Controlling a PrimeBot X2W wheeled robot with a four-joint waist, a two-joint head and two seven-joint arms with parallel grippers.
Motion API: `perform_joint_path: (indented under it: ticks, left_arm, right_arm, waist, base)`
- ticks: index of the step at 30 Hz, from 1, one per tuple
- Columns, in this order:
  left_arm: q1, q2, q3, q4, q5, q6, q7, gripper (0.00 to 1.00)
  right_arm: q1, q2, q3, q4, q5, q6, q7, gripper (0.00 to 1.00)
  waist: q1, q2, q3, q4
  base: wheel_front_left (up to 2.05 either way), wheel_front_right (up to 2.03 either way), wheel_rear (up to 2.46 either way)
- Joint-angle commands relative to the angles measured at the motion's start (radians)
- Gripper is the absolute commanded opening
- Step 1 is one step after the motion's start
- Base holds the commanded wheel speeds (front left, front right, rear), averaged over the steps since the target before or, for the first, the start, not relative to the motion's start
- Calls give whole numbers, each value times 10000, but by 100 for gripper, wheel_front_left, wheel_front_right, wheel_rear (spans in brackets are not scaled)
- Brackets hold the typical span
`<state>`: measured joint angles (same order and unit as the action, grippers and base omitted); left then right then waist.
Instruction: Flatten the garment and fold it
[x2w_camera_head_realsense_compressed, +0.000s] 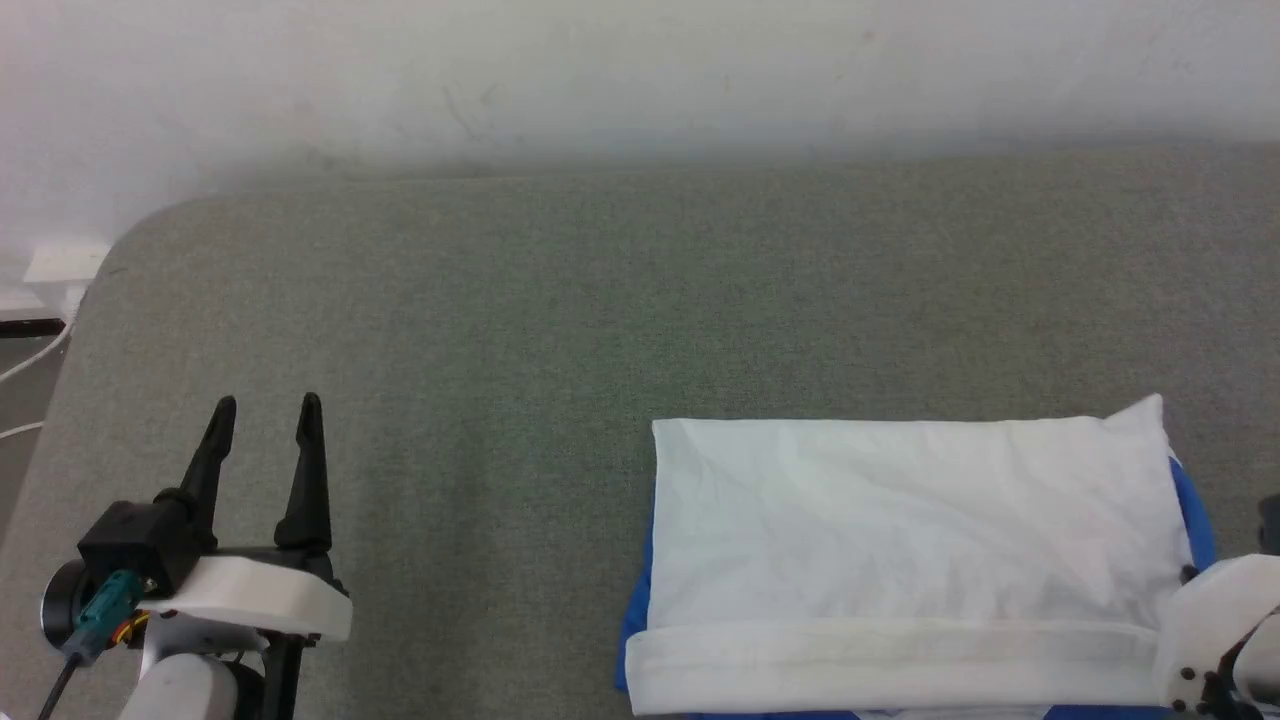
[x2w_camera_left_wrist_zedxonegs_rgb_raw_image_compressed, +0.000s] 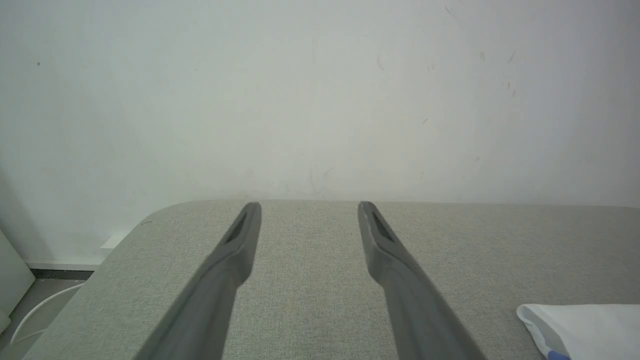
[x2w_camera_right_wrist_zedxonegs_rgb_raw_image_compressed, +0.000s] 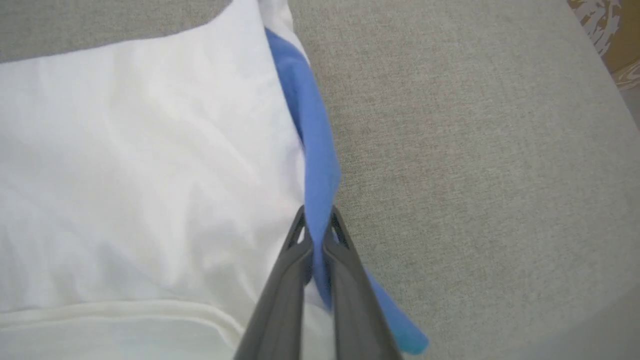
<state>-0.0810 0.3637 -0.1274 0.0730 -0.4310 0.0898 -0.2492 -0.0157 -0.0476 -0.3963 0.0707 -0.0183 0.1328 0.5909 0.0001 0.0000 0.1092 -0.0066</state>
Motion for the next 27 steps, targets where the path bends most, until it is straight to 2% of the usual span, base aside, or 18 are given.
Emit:
perform_joint_path:
  ticks: [1,7,11,14,19,27]
  left_arm:
    - [139,65,6,-39,-6,37,11,100]
    - [153,91,-81,-85,-14,36,54,100]
    - [109,83,-154,-80,-19,26,64,100]
    - [30,59,-214,-104,-20,31,78,100]
    - [-194,-14,-370,-26,-12,-49,70,100]
    - [-440,-102,-504,169,18,-112,19,100]
  right_arm:
    - [136,-26,226,-388,19,-21,74,0]
    - [723,-26,2009,-2507,875,-21,1182,0]
    - [817,-241,3855,-3887,1526,-21,2053,0]
    - [446,-529,5343,-4280,1735,-21,2371,0]
    - [-569,-616,7219,-3420,1824,-21,2395,0]
    - [-1856,-303,8786,-981,2195,-21,1933,0]
  waist:
    - [-1,0,9,-19]
    - [-1,0,-18,36]
    - [-1,0,-19,127]
    - [-1,0,52,225]
    - [-1,0,245,505]
    - [-1,0,519,863]
  base:
    - [0,0,0]
    - [0,0,0]
    - [0,0,0]
    - [0,0,0]
    - [0,0,0]
    - [0,0,0]
